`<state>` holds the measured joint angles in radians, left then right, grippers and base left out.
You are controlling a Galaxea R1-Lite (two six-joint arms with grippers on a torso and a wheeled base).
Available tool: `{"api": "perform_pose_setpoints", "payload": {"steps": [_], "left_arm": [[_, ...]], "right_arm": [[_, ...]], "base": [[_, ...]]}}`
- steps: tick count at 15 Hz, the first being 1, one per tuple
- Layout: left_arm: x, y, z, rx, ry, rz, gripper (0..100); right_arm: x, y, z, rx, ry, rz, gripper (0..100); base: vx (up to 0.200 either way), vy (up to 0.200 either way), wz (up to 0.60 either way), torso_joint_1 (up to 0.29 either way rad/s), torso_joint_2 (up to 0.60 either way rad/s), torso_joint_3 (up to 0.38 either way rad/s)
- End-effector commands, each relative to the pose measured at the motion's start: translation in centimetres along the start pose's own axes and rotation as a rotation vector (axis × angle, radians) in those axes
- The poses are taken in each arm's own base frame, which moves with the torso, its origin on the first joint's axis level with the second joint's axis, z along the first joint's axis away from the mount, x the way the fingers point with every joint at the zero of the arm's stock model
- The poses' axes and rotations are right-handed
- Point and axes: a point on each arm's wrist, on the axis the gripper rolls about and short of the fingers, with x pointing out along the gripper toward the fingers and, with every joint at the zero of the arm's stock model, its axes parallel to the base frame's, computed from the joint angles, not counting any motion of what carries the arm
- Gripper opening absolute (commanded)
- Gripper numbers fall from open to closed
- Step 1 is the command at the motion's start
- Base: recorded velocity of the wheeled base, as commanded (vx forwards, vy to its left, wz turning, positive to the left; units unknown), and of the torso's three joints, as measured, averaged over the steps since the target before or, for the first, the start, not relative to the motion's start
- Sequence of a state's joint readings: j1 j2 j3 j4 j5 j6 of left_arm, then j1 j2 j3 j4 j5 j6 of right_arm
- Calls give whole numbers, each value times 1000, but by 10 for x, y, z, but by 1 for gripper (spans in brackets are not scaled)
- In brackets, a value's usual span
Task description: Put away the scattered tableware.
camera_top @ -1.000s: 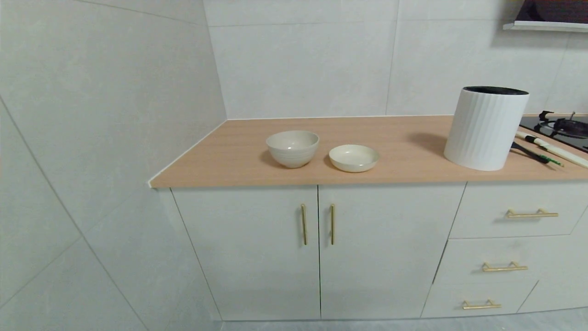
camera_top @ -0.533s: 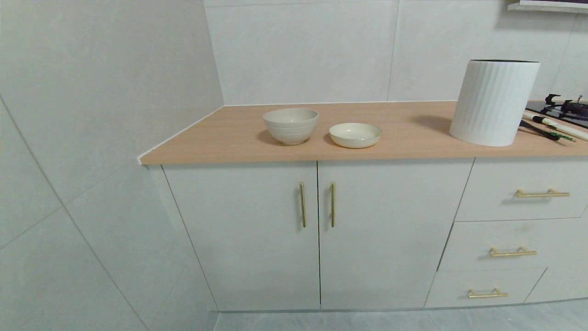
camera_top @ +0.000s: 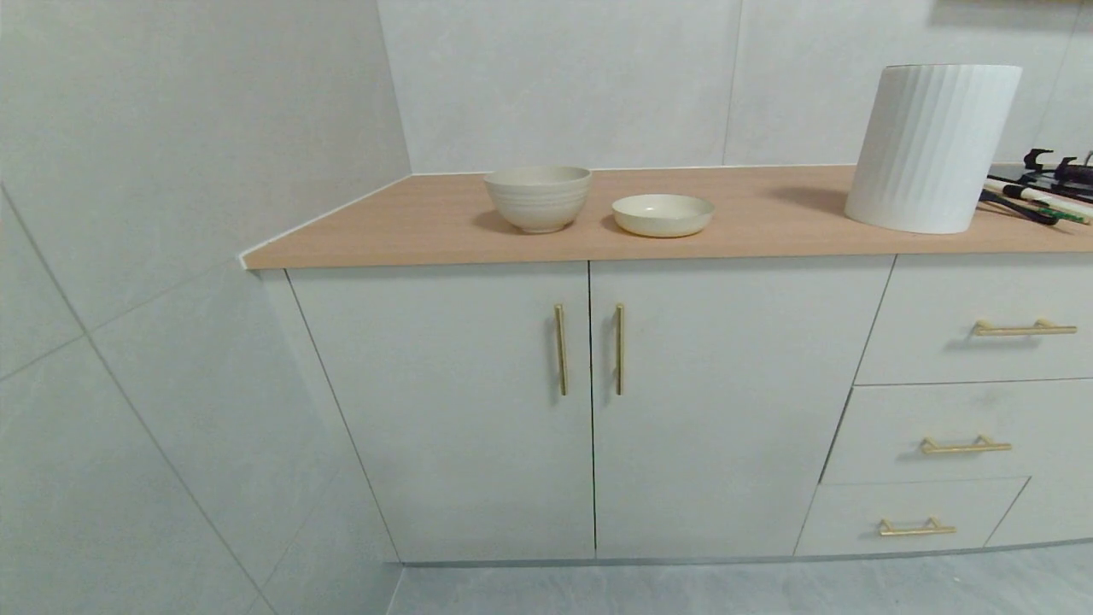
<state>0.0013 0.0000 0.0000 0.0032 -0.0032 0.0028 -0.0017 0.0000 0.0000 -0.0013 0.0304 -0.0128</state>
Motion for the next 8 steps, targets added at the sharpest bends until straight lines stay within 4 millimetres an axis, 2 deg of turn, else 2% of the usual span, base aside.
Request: {"api": "perform_pose_setpoints", "payload": {"steps": [1, 5, 8], "left_arm": [[0, 0, 0, 0, 0, 0, 100], [0, 0, 0, 0, 0, 0, 100], [0, 0, 0, 0, 0, 0, 100]], "right_arm": [[0, 0, 0, -1, -2, 0, 100], [0, 0, 0, -1, 0, 0, 100], [0, 0, 0, -1, 1, 0, 100]], "base": [[0, 0, 0, 0, 0, 0], [0, 0, 0, 0, 0, 0], [200, 0, 0, -1, 2, -2]]}}
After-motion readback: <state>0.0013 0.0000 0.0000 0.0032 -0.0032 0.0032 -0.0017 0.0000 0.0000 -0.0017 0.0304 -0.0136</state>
